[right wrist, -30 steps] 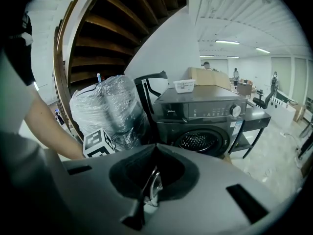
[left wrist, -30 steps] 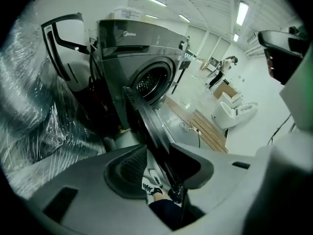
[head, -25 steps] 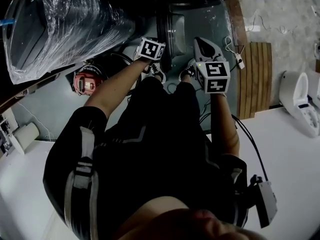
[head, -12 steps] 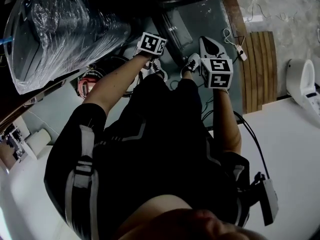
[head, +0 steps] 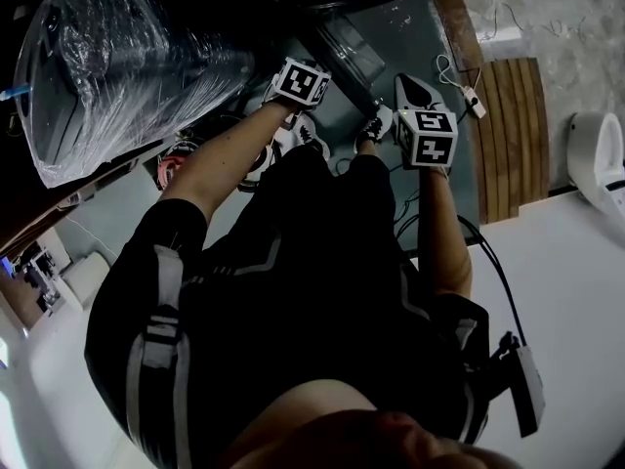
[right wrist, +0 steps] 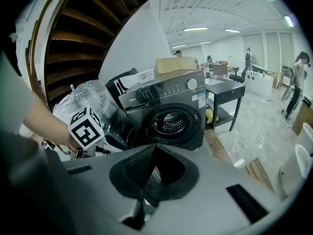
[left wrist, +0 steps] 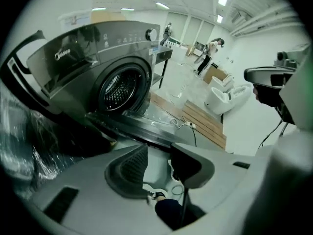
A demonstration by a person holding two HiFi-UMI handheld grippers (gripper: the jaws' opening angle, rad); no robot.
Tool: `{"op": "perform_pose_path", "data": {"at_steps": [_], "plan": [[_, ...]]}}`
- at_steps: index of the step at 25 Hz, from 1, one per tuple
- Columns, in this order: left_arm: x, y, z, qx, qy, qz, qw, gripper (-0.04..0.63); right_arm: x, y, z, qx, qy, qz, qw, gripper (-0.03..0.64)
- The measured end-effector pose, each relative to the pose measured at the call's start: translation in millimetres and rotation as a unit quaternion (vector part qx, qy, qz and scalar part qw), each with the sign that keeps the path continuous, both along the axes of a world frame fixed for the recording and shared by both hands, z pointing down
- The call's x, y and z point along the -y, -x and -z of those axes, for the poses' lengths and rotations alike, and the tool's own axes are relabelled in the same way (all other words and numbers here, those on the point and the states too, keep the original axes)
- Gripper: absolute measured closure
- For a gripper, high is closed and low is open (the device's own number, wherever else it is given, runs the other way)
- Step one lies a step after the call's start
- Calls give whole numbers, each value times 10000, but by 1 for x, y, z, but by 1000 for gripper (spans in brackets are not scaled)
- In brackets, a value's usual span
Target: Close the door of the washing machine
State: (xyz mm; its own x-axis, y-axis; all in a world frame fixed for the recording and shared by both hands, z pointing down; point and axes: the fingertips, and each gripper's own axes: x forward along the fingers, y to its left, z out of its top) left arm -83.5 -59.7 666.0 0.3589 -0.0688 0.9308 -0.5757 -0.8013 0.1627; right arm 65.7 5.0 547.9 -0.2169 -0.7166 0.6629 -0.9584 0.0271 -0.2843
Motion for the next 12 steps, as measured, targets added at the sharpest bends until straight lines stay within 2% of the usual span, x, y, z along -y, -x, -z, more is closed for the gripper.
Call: {"op": "perform_pose_path", "data": {"at_steps": [2, 4, 5, 7, 9, 12], "plan": [[5, -7, 7, 26, -232, -278, 9993, 448, -2, -4, -5, 19, 48, -64, 10000, 612], [18, 6, 11, 426, -435, -408, 9973, 448, 1, -1, -10, 108, 67, -53, 9999, 612], [25, 11, 10, 644, -453, -380, 9962, 448, 4, -1, -10, 203, 56, -26, 9998, 612], [26, 3, 7, 812, -318, -394, 9954, 448, 5, -14, -6, 442, 26, -57, 9990, 612], [25, -9, 7, 904, -458, -862, 9911, 448, 0, -30, -7, 539, 59, -114, 9985, 612], [32, -23, 12, 1004, -919, -1980, 9707, 448, -1, -44, -13, 434, 159, -36, 9989, 612]]}}
